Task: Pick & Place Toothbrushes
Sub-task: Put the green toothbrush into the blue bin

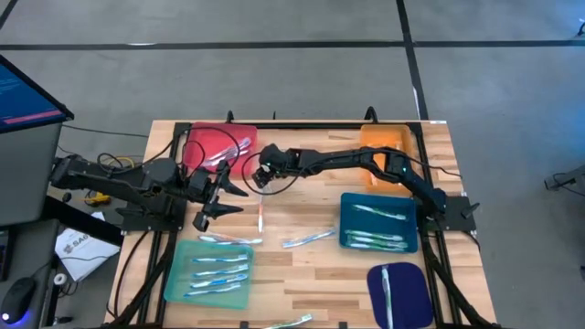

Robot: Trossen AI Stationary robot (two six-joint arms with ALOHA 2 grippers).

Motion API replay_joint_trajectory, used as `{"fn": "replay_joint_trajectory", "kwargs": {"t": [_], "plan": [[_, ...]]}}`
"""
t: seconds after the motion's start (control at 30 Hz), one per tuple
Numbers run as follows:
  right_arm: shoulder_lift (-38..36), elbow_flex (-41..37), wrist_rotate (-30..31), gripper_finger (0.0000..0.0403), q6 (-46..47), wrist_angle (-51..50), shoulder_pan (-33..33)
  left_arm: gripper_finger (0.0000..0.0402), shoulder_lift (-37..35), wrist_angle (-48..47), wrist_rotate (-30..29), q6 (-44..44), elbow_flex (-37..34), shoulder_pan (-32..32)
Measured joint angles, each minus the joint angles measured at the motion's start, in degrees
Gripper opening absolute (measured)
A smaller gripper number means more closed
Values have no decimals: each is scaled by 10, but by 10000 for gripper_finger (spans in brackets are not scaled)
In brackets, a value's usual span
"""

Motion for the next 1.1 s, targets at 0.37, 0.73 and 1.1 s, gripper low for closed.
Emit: {"fn": "replay_joint_trajectory", "kwargs": {"t": [0.37,0.73,1.1], "plan": [[0,0,-13,285,26,4,-2,177,2,4,0,0,0,0],[0,-1,-1,285,39,-15,19,177,2,14,0,-6,0,-32],[0,0,-16,285,38,4,-8,177,2,34,0,0,0,-67]]}}
